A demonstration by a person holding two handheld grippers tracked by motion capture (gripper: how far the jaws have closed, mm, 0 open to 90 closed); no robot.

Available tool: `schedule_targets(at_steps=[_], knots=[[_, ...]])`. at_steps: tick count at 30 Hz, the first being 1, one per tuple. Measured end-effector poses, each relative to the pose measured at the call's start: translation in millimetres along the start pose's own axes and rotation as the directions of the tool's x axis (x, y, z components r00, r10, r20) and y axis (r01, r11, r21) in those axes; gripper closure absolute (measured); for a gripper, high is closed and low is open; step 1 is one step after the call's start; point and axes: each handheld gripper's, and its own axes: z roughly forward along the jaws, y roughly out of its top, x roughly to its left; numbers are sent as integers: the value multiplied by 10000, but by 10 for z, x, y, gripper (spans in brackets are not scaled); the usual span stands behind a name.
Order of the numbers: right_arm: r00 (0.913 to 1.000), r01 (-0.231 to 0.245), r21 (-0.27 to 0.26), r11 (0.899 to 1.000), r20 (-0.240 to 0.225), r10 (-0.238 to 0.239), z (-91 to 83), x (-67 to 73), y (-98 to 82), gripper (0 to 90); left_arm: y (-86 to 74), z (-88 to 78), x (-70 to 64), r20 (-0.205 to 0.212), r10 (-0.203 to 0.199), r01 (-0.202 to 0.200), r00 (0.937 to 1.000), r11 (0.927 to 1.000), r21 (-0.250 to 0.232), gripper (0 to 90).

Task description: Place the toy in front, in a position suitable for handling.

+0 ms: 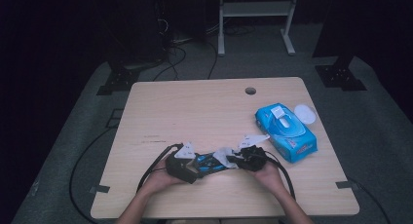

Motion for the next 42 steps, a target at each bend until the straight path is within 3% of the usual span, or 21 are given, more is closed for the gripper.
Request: schedule_targets(at_steps=[2, 4, 6, 8, 10, 14, 17, 20, 21, 23, 24, 28, 30, 32, 34, 36, 39, 42], knots=[[9996, 249, 38, 9997, -95, -249, 14, 41, 30, 826, -2, -6, 3, 4, 27, -27, 10000, 10000, 37, 238], [9999, 19, 26, 10000, -112, -19, 8, -5, 16, 826, 2, -2, -8, -47, -8, 8, 10000, 10000, 20, 237], [9993, -35, 155, 9999, 385, 29, -19, -80, -18, 831, 6, 3, -12, -73, -23, 23, 10000, 10000, 32, 235], [9980, -496, 29, 9988, 385, 495, -51, -138, -49, 830, 7, 5, -13, -81, -15, 15, 10000, 10000, 45, 236], [9980, -332, 124, 9994, 537, 325, -52, -110, -40, 830, 3, 3, -8, -56, -34, 34, 10000, 10000, 55, 238], [9999, 105, -56, 9999, -89, -106, 9, 42, 21, 827, -3, -4, 1, -12, -15, 15, 10000, 10000, 83, 242], [9988, 476, -93, 9988, -56, -477, 28, 96, 44, 828, -7, -13, -5, -79, -7, 8, 10000, 9999, 104, 238], [9994, 294, -53, 9996, 209, -292, 6, 27, 16, 828, -3, -3, -8, -222, -152, 154, 9996, 9998, 110, 197], [9987, 237, 66, 9997, 454, -239, -5, -1, 5, 828, -4, -3, -7, -180, -155, 157, 9997, 9998, 122, 200], [9989, -19, 71, 10000, 469, 16, -16, -23, -15, 828, -1, -9, -14, -126, -11, 13, 9999, 9999, 138, 243], [9988, 104, 51, 9999, 474, -106, -13, -8, -10, 829, 1, -9, -14, -120, -14, 16, 9999, 9999, 154, 244], [9984, 567, -204, 9982, 73, -565, 42, 136, 78, 828, 1, -4, -11, -89, -49, 50, 9999, 9999, 116, 246], [9938, 1035, -337, 9941, -366, -1047, 172, 320, 190, 828, 2, 0, -13, -100, -83, 84, 9999, 9999, 88, 246], [9895, 1262, -283, 9916, -679, -1278, 250, 406, 231, 828, 1, -1, -16, -92, -105, 106, 9999, 9999, 101, 247], [9862, 1497, -220, 9885, -684, -1508, 279, 447, 248, 828, 2, -2, -17, -96, -115, 116, 9999, 9999, 102, 247], [9878, 1417, -192, 9897, -629, -1426, 259, 414, 251, 829, 4, 1, -20, -106, -112, 113, 9999, 9999, 102, 247], [9954, 791, -239, 9966, -517, -803, 231, 326, 251, 831, 10, 7, -21, -104, -103, 104, 9999, 9999, 114, 247], [9938, 898, -224, 9957, -630, -911, 275, 380, 262, 831, 10, 11, -20, -90, -106, 107, 9999, 9999, 87, 247]])
